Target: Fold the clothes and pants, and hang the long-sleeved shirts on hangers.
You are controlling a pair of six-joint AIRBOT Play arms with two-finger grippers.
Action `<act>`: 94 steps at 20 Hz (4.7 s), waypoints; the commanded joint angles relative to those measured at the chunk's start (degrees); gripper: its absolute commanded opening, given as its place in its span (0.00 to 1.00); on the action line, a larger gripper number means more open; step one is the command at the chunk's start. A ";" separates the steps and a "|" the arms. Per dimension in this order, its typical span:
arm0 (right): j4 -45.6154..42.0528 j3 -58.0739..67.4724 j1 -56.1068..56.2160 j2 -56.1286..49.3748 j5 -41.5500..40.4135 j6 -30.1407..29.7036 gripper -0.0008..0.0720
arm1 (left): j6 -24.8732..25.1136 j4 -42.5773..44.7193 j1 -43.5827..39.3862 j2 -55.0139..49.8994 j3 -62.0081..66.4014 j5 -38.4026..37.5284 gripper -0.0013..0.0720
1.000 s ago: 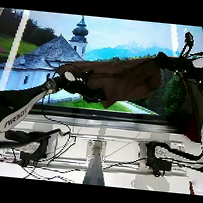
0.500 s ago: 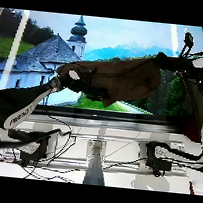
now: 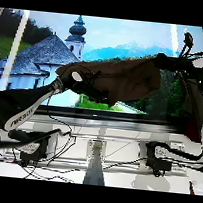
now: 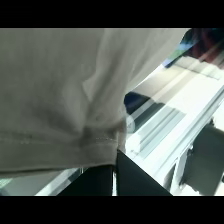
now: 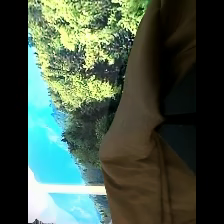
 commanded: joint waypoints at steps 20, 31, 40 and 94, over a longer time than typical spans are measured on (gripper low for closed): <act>-5.79 39.01 0.02 22.49 22.62 0.55 0.03 | 9.73 0.22 52.43 56.22 24.94 15.21 0.04; -4.13 41.62 0.02 36.63 21.31 0.55 0.03 | -1.77 27.74 54.82 65.33 24.76 18.60 0.04; -2.80 31.08 0.07 4.37 24.79 0.52 0.03 | 0.35 25.75 46.27 26.27 24.74 -3.21 0.04; -13.07 7.50 -7.50 -19.98 22.62 -1.55 0.60 | 13.35 21.66 37.99 15.50 -23.21 -18.38 0.64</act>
